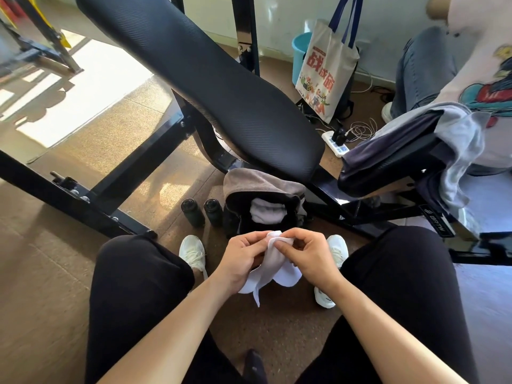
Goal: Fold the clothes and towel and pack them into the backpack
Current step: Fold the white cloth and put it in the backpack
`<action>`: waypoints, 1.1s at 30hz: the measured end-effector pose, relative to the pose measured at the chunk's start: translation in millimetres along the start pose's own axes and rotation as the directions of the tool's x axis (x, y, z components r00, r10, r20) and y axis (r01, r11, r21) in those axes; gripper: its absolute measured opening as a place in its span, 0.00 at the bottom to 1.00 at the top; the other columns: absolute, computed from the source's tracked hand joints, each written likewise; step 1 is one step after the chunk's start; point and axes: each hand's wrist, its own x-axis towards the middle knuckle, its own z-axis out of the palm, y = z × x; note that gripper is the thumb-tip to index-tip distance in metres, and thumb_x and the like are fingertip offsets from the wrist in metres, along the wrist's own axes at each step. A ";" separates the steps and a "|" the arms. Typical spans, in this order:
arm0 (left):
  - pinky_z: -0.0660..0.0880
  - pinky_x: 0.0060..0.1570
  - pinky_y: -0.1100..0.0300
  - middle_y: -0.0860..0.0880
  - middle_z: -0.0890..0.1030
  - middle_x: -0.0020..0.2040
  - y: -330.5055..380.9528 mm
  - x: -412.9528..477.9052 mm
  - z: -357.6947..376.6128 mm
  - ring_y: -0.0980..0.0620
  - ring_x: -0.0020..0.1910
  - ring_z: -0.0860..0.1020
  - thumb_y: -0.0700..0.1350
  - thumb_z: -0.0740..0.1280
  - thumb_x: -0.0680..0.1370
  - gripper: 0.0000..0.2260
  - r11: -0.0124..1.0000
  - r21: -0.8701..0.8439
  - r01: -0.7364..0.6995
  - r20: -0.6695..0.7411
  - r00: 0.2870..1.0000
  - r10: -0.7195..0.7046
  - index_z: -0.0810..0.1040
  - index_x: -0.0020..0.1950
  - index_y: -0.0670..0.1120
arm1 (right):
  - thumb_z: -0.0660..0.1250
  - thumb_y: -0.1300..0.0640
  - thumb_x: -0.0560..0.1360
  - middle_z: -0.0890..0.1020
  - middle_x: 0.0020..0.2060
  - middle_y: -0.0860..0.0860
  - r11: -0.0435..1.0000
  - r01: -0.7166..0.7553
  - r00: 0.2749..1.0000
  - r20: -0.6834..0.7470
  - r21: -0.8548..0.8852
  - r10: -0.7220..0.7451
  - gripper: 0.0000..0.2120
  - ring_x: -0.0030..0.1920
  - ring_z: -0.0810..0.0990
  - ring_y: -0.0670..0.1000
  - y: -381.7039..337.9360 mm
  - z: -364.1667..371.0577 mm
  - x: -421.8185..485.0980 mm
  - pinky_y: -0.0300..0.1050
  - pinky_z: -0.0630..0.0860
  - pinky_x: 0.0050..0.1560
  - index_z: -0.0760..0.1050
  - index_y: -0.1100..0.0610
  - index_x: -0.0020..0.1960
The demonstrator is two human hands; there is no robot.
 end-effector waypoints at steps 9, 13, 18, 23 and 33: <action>0.80 0.59 0.51 0.43 0.86 0.56 2.1 -4.2 1.0 0.45 0.59 0.83 0.40 0.68 0.81 0.11 0.978 0.132 -0.161 0.062 0.986 0.154 0.83 0.63 0.42 | 0.74 0.46 0.74 0.74 0.59 0.43 0.872 0.081 0.981 -0.114 -0.483 -0.154 0.16 0.60 0.70 0.46 7.1 -2.4 6.2 0.46 0.69 0.58 0.79 0.44 0.61; 0.80 0.56 0.56 0.46 0.87 0.55 7.3 -4.3 0.0 0.48 0.58 0.84 0.39 0.68 0.81 0.11 0.950 0.212 -0.230 0.107 0.972 0.211 0.84 0.62 0.42 | 0.69 0.48 0.77 0.80 0.48 0.34 0.904 0.125 0.992 0.028 -0.409 -0.124 0.05 0.57 0.74 0.38 5.3 -7.3 8.4 0.51 0.67 0.61 0.82 0.47 0.50; 0.79 0.48 0.60 0.49 0.84 0.47 5.9 2.2 -10.2 0.51 0.48 0.83 0.35 0.71 0.78 0.09 0.866 0.381 -0.323 0.047 0.942 0.331 0.78 0.52 0.47 | 0.69 0.58 0.80 0.79 0.35 0.45 0.987 0.055 0.998 -0.016 -0.148 -0.058 0.06 0.38 0.75 0.41 -6.6 -12.7 5.7 0.42 0.72 0.42 0.78 0.53 0.44; 0.80 0.48 0.57 0.55 0.84 0.47 -5.3 5.7 -19.2 0.54 0.47 0.83 0.36 0.69 0.79 0.08 0.748 0.564 -0.350 0.124 0.932 0.342 0.84 0.52 0.47 | 0.67 0.61 0.81 0.78 0.35 0.43 0.994 0.082 0.992 -0.087 -0.075 -0.088 0.05 0.39 0.74 0.40 -20.3 -20.5 1.9 0.35 0.70 0.42 0.79 0.56 0.47; 0.76 0.58 0.61 0.60 0.80 0.59 -45.9 22.5 -18.9 0.60 0.59 0.78 0.55 0.71 0.76 0.16 0.379 0.868 -0.321 0.230 0.936 0.265 0.80 0.64 0.57 | 0.66 0.57 0.82 0.80 0.38 0.44 0.990 0.134 0.979 -0.164 0.054 -0.124 0.04 0.40 0.77 0.45 -23.5 -33.8 -3.9 0.38 0.72 0.42 0.79 0.53 0.50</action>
